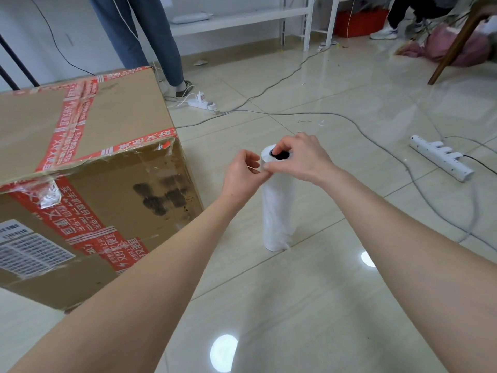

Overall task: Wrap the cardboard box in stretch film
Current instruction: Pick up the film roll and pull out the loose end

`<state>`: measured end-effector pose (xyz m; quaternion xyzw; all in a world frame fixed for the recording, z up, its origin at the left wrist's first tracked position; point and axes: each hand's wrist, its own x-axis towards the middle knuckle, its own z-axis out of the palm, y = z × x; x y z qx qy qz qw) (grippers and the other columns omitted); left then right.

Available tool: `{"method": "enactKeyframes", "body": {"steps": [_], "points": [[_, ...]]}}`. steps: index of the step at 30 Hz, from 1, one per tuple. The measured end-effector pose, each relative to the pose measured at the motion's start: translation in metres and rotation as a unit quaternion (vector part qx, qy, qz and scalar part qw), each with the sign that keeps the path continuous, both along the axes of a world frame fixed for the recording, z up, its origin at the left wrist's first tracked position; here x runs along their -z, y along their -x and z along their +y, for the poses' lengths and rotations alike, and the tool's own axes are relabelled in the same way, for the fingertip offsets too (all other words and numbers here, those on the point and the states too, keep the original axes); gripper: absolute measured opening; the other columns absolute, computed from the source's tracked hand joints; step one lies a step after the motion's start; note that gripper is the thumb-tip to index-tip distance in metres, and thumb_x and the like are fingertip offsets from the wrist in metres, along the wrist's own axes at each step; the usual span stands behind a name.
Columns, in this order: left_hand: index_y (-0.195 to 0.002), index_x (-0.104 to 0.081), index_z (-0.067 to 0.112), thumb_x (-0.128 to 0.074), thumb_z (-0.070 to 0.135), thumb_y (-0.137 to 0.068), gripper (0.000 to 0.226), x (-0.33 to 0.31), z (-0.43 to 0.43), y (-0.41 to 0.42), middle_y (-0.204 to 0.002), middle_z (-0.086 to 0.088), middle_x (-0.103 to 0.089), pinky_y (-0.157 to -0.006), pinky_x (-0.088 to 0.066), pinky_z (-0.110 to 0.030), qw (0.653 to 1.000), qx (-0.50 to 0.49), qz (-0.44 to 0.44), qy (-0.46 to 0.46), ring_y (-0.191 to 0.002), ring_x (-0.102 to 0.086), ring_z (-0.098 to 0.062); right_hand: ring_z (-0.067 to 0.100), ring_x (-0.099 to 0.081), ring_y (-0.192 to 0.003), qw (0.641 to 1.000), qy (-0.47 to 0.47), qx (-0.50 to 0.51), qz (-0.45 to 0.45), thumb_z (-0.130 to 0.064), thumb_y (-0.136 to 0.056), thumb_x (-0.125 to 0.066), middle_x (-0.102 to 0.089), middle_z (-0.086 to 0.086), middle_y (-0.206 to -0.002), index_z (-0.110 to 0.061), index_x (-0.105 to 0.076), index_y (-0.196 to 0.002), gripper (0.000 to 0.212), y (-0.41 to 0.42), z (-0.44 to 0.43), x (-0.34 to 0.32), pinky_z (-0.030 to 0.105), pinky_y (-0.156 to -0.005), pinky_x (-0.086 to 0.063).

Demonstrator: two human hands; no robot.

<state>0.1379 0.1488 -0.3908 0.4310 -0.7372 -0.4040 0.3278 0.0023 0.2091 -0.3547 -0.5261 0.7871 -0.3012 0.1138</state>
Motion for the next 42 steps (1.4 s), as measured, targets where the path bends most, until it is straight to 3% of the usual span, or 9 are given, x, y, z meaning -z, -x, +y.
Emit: {"method": "enactKeyframes", "body": {"steps": [3,6,10,17,21,26,33,38,42], "points": [[-0.095,-0.05,0.018,-0.082,0.033,-0.07,0.043,0.003,0.002,0.005,-0.097,0.004,-0.059,-0.068,-0.045,-0.024,0.999,0.003,-0.032,0.001,-0.082,-0.06,-0.015,0.019,-0.037,-0.116,0.996,-0.043,-0.047,0.066,-0.045,-0.072,-0.067,-0.053,-0.006,-0.116,-0.031,-0.06,-0.112,0.042,-0.001,0.004,-0.004,0.033,-0.093,-0.041],[-0.083,-0.055,0.017,-0.077,0.032,-0.076,0.027,0.002,0.001,0.01,-0.087,0.005,-0.061,-0.07,-0.046,-0.027,0.999,-0.023,-0.04,0.023,-0.081,-0.059,-0.016,0.021,-0.038,-0.116,0.99,-0.051,-0.064,0.112,-0.031,-0.077,-0.06,-0.056,-0.006,-0.117,-0.029,-0.056,-0.115,0.038,-0.003,0.004,-0.004,0.032,-0.091,-0.042],[-0.076,-0.064,0.012,-0.071,0.022,-0.082,0.013,0.003,0.001,0.007,-0.067,0.008,-0.056,-0.062,-0.04,-0.025,0.997,0.0,-0.046,0.064,-0.066,-0.05,-0.014,0.022,-0.04,-0.115,0.987,-0.053,-0.061,0.14,-0.032,-0.081,-0.057,-0.057,-0.006,-0.116,-0.029,-0.055,-0.116,0.035,-0.004,0.005,-0.005,0.032,-0.088,-0.041],[-0.064,-0.054,0.019,-0.067,0.01,-0.078,0.02,-0.004,-0.001,-0.007,-0.068,-0.001,-0.065,-0.069,-0.053,-0.033,1.0,0.022,0.012,0.011,-0.066,-0.061,-0.016,0.022,-0.04,-0.114,0.984,-0.055,-0.055,0.16,-0.029,-0.078,-0.058,-0.056,-0.006,-0.117,-0.033,-0.051,-0.123,0.046,-0.008,0.002,-0.003,0.032,-0.088,-0.041],[-0.076,-0.058,0.013,-0.067,0.004,-0.08,0.013,-0.01,-0.002,-0.012,-0.072,-0.005,-0.066,-0.066,-0.053,-0.028,0.993,0.026,0.089,-0.079,-0.064,-0.063,-0.013,0.022,-0.042,-0.113,0.984,-0.044,-0.045,0.169,-0.031,-0.081,-0.06,-0.06,-0.009,-0.113,-0.032,-0.056,-0.117,0.036,-0.009,0.001,-0.002,0.032,-0.086,-0.042],[-0.102,-0.058,0.013,-0.081,0.022,-0.074,0.038,-0.002,-0.004,-0.007,-0.08,0.002,-0.063,-0.065,-0.054,-0.028,0.995,0.01,-0.016,-0.098,-0.073,-0.06,-0.013,0.018,-0.043,-0.115,0.991,-0.024,-0.035,0.128,-0.026,-0.082,-0.061,-0.064,-0.009,-0.103,-0.029,-0.061,-0.113,0.032,-0.007,0.004,-0.003,0.031,-0.087,-0.043],[-0.068,-0.06,0.018,-0.075,0.018,-0.079,0.019,0.006,-0.004,0.005,-0.069,0.0,-0.065,-0.073,-0.058,-0.039,0.998,-0.03,0.004,-0.061,-0.071,-0.064,-0.019,0.016,-0.042,-0.116,0.993,-0.014,-0.031,0.112,-0.032,-0.082,-0.062,-0.061,-0.01,-0.095,-0.03,-0.06,-0.115,0.033,-0.009,0.004,-0.002,0.028,-0.085,-0.04],[-0.072,-0.059,0.013,-0.064,0.011,-0.083,0.012,0.005,-0.01,-0.004,-0.072,-0.001,-0.065,-0.071,-0.06,-0.036,0.996,-0.069,0.002,-0.054,-0.072,-0.07,-0.019,0.016,-0.042,-0.114,0.993,-0.02,-0.033,0.116,-0.03,-0.079,-0.064,-0.055,-0.015,-0.087,-0.031,-0.057,-0.116,0.037,-0.011,0.003,-0.001,0.027,-0.081,-0.039],[-0.084,-0.057,0.006,-0.057,0.002,-0.085,0.005,0.003,-0.018,-0.018,-0.08,-0.01,-0.068,-0.056,-0.057,-0.025,0.991,-0.098,0.045,-0.079,-0.058,-0.068,-0.014,0.017,-0.042,-0.113,0.992,-0.023,-0.026,0.119,-0.034,-0.079,-0.065,-0.054,-0.016,-0.087,-0.031,-0.057,-0.117,0.039,-0.012,0.001,-0.002,0.03,-0.085,-0.04]]}}
